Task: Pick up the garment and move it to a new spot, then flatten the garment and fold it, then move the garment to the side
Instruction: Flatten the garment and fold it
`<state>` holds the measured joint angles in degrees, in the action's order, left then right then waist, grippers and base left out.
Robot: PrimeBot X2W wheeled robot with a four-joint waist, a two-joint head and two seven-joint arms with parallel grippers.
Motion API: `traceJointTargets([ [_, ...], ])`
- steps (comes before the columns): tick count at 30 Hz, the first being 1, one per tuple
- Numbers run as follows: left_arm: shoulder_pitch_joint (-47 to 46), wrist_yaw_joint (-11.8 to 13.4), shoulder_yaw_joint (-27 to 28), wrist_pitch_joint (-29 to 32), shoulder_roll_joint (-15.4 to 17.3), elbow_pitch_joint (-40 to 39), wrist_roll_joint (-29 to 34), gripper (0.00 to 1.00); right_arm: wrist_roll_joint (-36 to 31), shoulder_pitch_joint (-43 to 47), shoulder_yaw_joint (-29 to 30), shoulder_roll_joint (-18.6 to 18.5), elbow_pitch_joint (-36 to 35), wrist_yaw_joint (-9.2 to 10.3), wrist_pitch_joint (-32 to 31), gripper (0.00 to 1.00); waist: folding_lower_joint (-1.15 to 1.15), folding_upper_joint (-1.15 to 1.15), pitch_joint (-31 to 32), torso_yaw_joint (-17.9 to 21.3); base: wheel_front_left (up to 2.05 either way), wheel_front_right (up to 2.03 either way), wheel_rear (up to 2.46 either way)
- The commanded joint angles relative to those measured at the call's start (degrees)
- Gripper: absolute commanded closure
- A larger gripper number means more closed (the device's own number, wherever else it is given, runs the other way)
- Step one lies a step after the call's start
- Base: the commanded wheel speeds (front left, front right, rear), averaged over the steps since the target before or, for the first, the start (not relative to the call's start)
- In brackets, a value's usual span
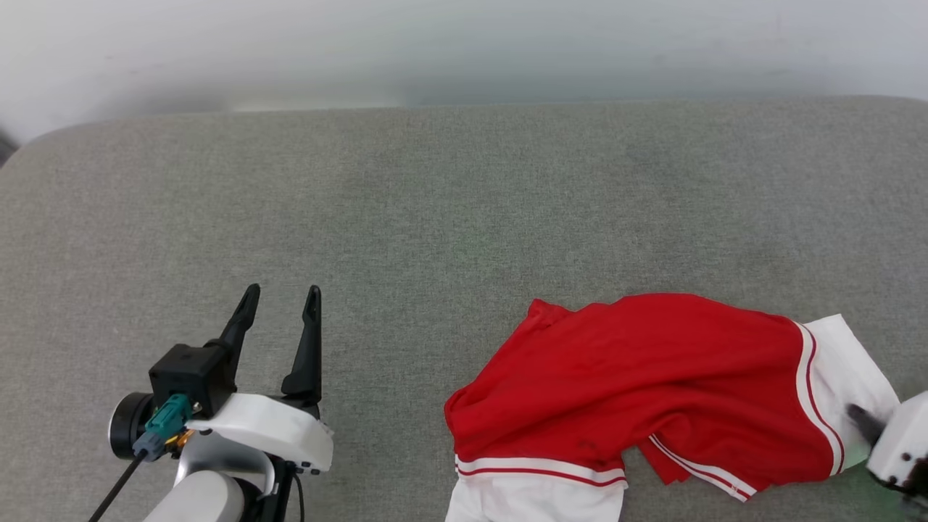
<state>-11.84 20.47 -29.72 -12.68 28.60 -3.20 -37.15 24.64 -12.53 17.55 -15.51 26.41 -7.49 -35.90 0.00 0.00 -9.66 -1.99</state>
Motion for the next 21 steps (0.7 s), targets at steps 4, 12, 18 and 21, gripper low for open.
traceJointTargets([
  [4,2.09,0.9,0.36,0.25,0.76,-0.22,-0.62,0.0,-1.71,1.33,-0.87,1.48,-1.34,0.01,9.16,0.0,0.0,0.0,1.67,-0.09,0.0,0.0,0.0],
  [12,4.81,2.22,0.89,0.85,1.56,-1.03,-1.4,0.0,-7.97,2.17,-1.97,3.91,-8.87,0.01,27.07,0.0,0.0,0.0,4.17,0.24,0.0,0.0,0.0],
  [18,6.81,3.35,0.47,3.77,3.04,-2.35,-2.12,0.0,-10.97,5.3,-6.72,6.91,-16.57,0.01,32.73,0.0,0.0,0.0,6.48,0.69,0.0,0.0,0.0],
  [21,7.31,3.9,-0.42,6.69,4.06,-3.93,-2.47,0.0,-12.23,7.41,-9.27,7.97,-20.74,0.01,32.54,0.0,0.0,0.0,7.53,1.11,0.0,0.0,0.0],
])
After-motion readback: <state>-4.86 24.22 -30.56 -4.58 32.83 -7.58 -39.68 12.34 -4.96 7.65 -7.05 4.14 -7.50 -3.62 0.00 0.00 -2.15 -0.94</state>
